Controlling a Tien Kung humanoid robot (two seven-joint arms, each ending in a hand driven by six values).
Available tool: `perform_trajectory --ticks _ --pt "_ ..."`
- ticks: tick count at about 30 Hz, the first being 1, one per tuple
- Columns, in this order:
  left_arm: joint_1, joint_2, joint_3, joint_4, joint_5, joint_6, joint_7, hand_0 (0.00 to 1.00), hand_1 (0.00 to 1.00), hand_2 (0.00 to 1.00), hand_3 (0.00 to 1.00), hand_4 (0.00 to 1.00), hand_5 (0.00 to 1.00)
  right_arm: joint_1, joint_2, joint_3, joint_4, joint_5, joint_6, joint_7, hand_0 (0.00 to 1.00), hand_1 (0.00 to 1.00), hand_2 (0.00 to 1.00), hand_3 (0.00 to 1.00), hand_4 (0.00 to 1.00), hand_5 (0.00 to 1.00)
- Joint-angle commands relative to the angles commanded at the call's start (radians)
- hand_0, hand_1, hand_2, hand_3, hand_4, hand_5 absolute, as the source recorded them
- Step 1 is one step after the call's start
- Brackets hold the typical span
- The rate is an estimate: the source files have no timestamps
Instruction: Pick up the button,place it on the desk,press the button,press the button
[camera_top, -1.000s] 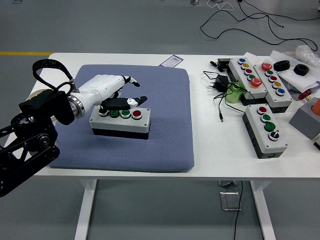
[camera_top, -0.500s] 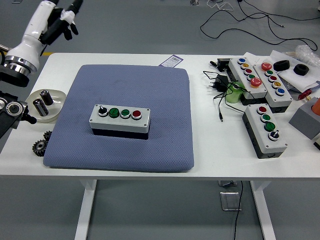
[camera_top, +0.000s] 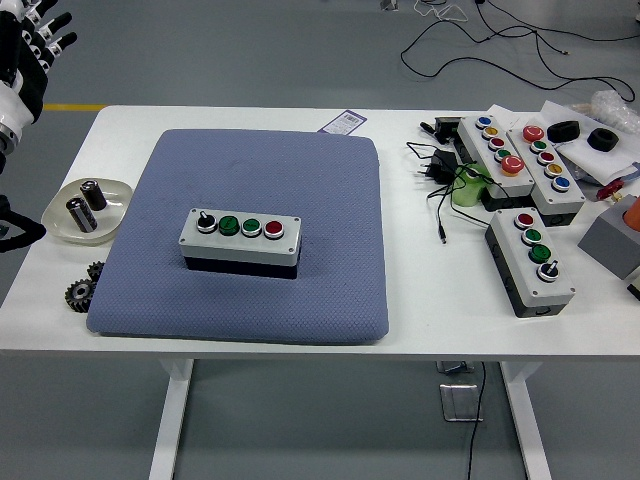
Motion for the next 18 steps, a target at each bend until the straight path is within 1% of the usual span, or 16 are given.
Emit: perform_trajectory --ticks 3,6,7,12,13,18 --pt "0.021 0.002 -0.009 0.019 -0.008 -0.026 0.004 0.848 0.899 0.956 0.937 0.731 0.998 0.002 0.001 0.019 0.000 -0.027 0.001 -0.002 0.705 0.700 0.755 0.695 0.385 0.192" --pt "0.035 0.006 -0.016 0.028 -0.017 -0.041 0.008 0.848 0.899 0.956 0.937 0.731 0.998 0.005 0.000 0.022 0.000 -0.033 0.001 0.000 0.705 0.700 0.755 0.695 0.385 0.192" --pt "0.037 0.007 -0.017 0.031 -0.018 -0.045 0.010 0.848 0.897 0.951 0.931 0.744 0.998 0.006 -0.001 0.024 0.000 -0.035 0.001 0.000 0.705 0.699 0.754 0.694 0.385 0.191" --pt "0.038 0.009 -0.016 0.038 -0.020 -0.061 0.016 0.848 0.897 0.951 0.931 0.744 0.998 0.012 -0.003 0.042 0.000 -0.052 0.000 0.004 0.705 0.699 0.754 0.694 0.385 0.191" --pt "0.039 0.009 -0.016 0.039 -0.020 -0.063 0.018 0.848 0.896 0.949 0.928 0.713 0.998 0.012 -0.003 0.041 0.000 -0.051 -0.001 0.004 0.706 0.699 0.754 0.694 0.385 0.191" --pt "0.040 0.008 -0.011 0.039 -0.011 -0.072 0.026 0.848 0.896 0.949 0.928 0.713 0.998 0.013 -0.004 0.036 0.000 -0.049 -0.001 0.002 0.706 0.699 0.754 0.694 0.385 0.191"
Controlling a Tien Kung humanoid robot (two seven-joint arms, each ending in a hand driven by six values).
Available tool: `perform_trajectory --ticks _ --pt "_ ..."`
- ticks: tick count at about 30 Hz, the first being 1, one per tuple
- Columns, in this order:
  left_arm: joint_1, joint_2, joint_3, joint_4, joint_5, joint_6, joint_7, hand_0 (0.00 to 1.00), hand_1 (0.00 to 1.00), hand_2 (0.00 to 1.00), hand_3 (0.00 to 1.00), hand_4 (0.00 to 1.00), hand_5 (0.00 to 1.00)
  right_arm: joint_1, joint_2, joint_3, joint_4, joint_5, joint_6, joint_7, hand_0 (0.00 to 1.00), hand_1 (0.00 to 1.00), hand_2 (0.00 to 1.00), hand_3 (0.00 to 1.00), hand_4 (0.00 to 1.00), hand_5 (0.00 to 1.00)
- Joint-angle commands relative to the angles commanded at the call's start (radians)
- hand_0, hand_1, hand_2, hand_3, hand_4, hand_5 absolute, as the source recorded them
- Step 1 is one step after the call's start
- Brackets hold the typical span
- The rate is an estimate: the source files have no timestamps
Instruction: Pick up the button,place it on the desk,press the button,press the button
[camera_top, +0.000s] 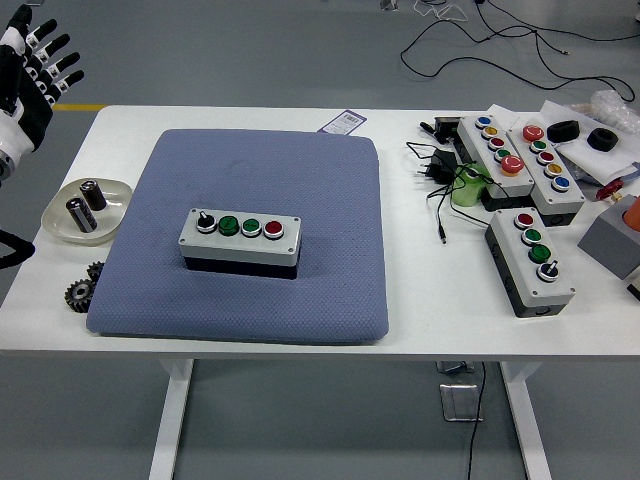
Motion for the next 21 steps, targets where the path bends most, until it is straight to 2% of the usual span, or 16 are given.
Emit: perform_trajectory --ticks 21 --pt "0.010 0.014 0.011 0.001 0.017 -0.009 0.017 0.843 0.896 0.943 0.920 0.714 0.998 -0.002 0.002 0.001 0.000 -0.004 0.003 -0.003 0.706 0.698 0.754 0.694 0.386 0.192"
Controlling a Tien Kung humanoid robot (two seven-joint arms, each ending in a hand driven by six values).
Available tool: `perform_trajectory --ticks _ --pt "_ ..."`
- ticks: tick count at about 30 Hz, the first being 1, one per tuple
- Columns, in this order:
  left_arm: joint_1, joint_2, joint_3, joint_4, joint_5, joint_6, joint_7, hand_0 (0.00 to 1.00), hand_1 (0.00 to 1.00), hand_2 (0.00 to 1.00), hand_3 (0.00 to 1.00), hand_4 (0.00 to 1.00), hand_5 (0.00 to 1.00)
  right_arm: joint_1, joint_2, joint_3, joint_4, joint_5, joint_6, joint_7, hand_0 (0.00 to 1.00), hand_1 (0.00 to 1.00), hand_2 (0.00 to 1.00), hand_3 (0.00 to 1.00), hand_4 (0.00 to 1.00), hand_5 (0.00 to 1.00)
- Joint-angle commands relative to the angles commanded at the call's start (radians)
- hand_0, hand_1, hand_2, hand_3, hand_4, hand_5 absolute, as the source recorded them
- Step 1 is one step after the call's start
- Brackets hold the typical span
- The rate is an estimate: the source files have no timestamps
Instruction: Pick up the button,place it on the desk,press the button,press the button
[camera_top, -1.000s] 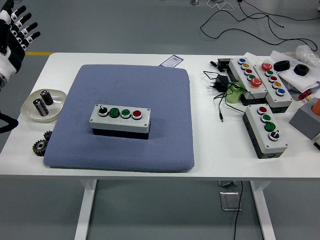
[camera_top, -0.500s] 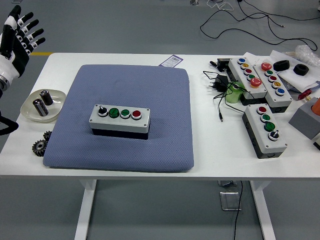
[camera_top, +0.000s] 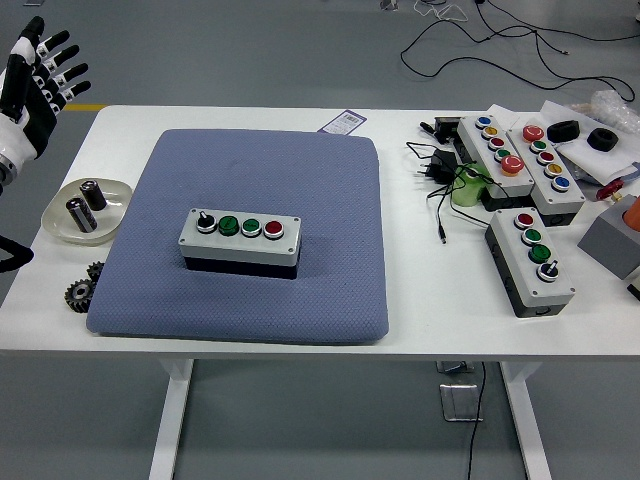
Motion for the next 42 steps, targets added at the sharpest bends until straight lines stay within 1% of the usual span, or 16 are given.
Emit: perform_trajectory --ticks 10,16,42 --pt "-0.009 -0.004 0.012 0.006 0.009 0.000 0.010 0.841 0.896 0.944 0.918 0.714 0.998 -0.002 0.001 -0.007 0.000 0.009 0.000 0.001 0.706 0.698 0.754 0.694 0.386 0.193" --pt "-0.009 -0.001 0.019 0.011 0.003 0.000 0.011 0.841 0.897 0.943 0.918 0.712 0.998 -0.001 0.001 -0.005 0.000 0.009 -0.002 0.002 0.706 0.697 0.754 0.694 0.386 0.193" --pt "-0.015 -0.005 0.043 0.020 -0.008 0.006 0.012 0.845 0.898 0.944 0.918 0.710 0.998 0.000 0.000 -0.013 0.000 0.025 -0.003 0.001 0.705 0.697 0.754 0.693 0.386 0.193"
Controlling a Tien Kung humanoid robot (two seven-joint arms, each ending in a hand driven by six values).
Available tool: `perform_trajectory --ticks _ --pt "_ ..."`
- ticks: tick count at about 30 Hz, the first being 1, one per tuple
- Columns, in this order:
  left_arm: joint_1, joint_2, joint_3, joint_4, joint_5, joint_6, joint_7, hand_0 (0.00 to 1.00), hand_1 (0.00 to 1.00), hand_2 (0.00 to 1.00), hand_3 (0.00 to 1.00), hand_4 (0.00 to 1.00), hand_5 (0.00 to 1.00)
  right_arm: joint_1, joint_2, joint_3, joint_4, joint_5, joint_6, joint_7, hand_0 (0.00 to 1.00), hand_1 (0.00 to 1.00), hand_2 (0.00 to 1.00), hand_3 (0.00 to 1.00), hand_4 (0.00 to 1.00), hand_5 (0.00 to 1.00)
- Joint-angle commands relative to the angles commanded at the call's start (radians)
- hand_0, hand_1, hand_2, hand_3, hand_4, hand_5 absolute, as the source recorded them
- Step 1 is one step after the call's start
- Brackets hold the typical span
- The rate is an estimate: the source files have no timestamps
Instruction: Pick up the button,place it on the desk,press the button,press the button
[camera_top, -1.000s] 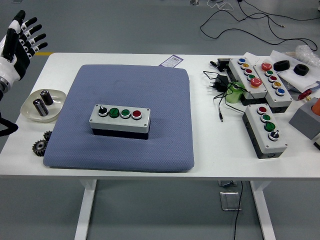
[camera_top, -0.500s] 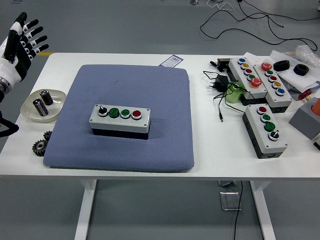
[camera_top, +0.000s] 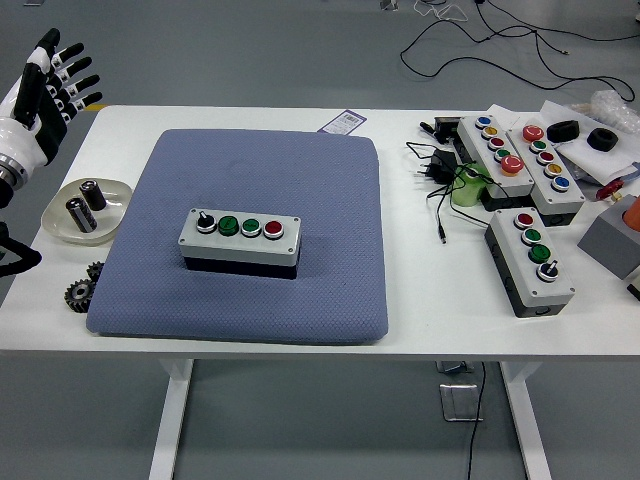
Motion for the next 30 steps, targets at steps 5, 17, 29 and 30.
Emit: perform_trajectory --ticks 5,17,29,30 --pt "-0.001 -0.002 0.005 0.002 -0.001 -0.001 0.001 0.845 0.898 0.944 0.918 0.710 0.998 -0.001 0.000 -0.003 0.000 0.004 0.000 -0.001 0.704 0.697 0.754 0.693 0.386 0.194" --pt "0.004 -0.003 0.013 0.005 -0.011 -0.002 0.007 0.846 0.899 0.941 0.921 0.708 0.998 -0.009 -0.002 -0.024 0.000 0.032 -0.007 0.000 0.703 0.697 0.754 0.693 0.386 0.194" --pt "-0.002 -0.001 0.015 0.011 -0.010 -0.003 0.012 0.845 0.899 0.941 0.920 0.707 0.998 -0.009 0.001 -0.012 0.000 0.022 -0.004 -0.003 0.703 0.697 0.754 0.693 0.387 0.195" --pt "-0.001 -0.001 0.015 0.011 -0.011 -0.004 0.012 0.845 0.899 0.941 0.920 0.707 0.998 -0.009 0.002 -0.011 0.000 0.020 -0.004 -0.003 0.703 0.697 0.754 0.693 0.387 0.195"
